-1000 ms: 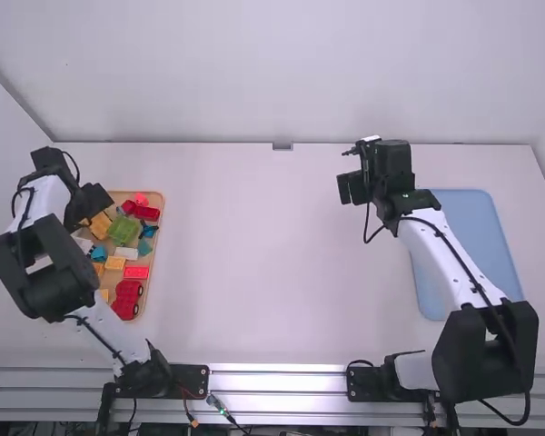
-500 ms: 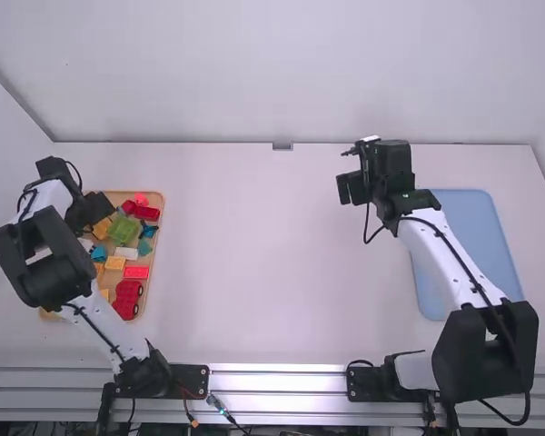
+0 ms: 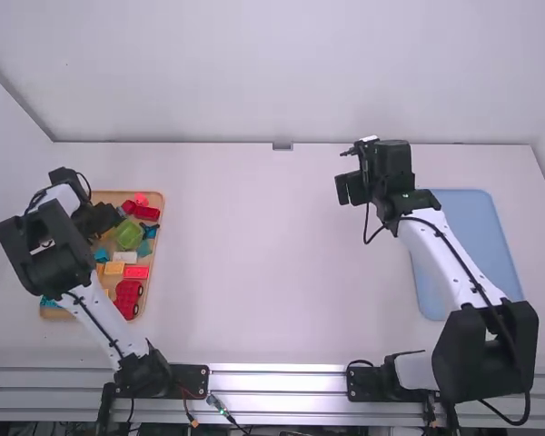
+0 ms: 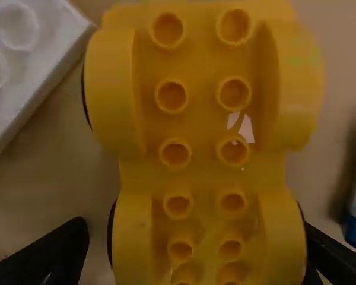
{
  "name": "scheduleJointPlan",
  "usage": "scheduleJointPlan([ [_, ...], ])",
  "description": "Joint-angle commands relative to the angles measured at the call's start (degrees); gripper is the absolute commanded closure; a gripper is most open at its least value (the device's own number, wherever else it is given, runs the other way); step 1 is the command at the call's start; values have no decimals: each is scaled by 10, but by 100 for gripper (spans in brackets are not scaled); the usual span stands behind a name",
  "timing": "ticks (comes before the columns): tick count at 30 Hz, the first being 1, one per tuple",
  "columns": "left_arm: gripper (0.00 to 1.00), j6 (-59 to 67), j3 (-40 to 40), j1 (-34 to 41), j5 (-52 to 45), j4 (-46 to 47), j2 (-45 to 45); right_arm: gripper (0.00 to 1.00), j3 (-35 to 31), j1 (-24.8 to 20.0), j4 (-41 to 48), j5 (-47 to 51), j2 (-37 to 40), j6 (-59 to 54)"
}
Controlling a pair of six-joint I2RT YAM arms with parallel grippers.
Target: Assemble lego blocks to make yellow taxi
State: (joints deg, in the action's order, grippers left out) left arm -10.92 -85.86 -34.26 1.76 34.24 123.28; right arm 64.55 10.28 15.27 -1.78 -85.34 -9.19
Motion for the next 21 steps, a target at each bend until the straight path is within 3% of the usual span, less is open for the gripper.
scheduleJointPlan([
  [1,17,5,7,1,2,-7,15,1,22,3,2,-3,-5,4],
  [2,18,5,7,1,2,-7,16,1,22,3,2,-3,-5,4],
  [4,29,5,7,2,2,-13,22,1,22,3,2,-3,-5,3],
  [7,37,11,7,2,2,-18,23,1,22,3,2,-3,-5,3],
  [12,60,17,-16,2,2,-4,19,1,22,3,1,-3,-5,3],
  [19,67,19,-73,9,-26,81,-24,1,22,3,2,-3,-5,3],
  [21,76,53,-74,21,-76,93,-62,1,22,3,1,-3,-5,3],
])
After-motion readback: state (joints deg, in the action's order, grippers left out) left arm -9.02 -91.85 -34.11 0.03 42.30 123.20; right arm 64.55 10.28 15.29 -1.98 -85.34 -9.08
